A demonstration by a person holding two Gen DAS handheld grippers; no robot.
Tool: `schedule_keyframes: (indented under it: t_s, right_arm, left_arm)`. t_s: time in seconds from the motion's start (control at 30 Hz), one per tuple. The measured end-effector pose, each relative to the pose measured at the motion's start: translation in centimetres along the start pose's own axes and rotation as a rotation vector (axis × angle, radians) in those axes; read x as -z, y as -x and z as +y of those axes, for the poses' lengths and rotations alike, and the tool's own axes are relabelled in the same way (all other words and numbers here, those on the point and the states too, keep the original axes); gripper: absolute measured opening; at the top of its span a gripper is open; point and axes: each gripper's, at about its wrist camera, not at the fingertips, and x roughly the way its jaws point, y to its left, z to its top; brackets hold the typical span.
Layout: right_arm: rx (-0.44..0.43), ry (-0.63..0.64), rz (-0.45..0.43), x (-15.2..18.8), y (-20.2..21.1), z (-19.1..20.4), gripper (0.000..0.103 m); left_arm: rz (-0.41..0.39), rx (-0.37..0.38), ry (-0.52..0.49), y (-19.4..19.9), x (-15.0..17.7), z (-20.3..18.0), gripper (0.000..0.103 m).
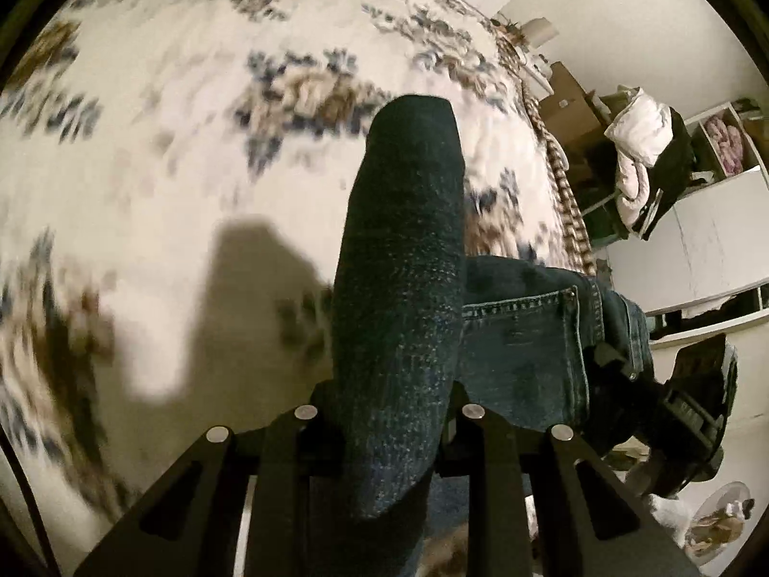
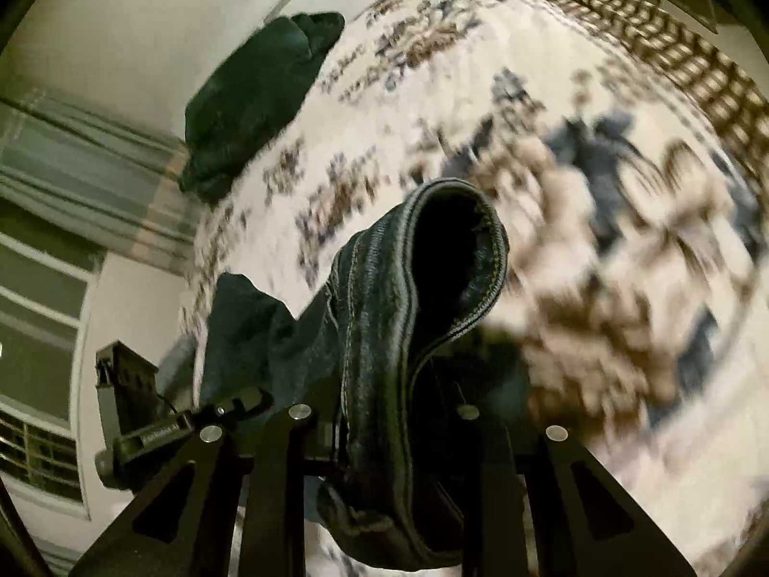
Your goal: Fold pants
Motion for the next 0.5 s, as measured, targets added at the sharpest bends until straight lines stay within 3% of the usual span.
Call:
schedule_keyframes:
  t_s: [0.1,0.17,0.27,0.33,0.37,0.4,0.43,0.47,0.5]
  right_arm:
    - [-0.010,-0.034,0.033,-3.0,-3.2,-0.6,0.025]
    - [-0.017,-0.112,0.102,-3.0,-4.8,-2.2,0.025]
    - [-0.010,-0.198,0.190,0.3,-5.7,-4.7,0.025]
    - [-0.007,-0.273,0.244,3.9,-6.5,-6.7,0.026]
    - [-0.019,-0.316,0.260,5.2,-7.1,-7.6,0.030]
    - [-0.020,-0.364,0.265,6.5,-7.6,-8.6,0.044]
    - [-0.010,-0.390,0.263,7.3,-7.9,-9.2,0.068]
    - [0.010,-0.390,0.268,7.9,-8.5,-9.7,0.078]
    - [0.007,-0.391,0.267,8.3,-8.8,-9.9,0.081]
  left_arm:
    - [0.034,-0.022,0.005,-1.7,-2.2,1.8,0.020]
    - [0.063,-0.028,0.019,-2.4,-1.8,2.8,0.021]
    - [0.110,-0.052,0.041,-3.1,0.8,5.4,0.023]
    - [0.136,-0.062,0.064,-4.0,2.1,7.3,0.029]
    - [0.139,-0.061,0.070,-4.3,2.1,7.8,0.040]
    - [0.143,-0.062,0.079,-4.5,2.2,8.3,0.051]
    - [0.152,-0.059,0.091,-4.8,2.0,8.9,0.053]
    - [0.162,-0.052,0.100,-5.2,1.7,9.4,0.057]
    - [0.171,-0.056,0.105,-5.4,1.5,9.6,0.068]
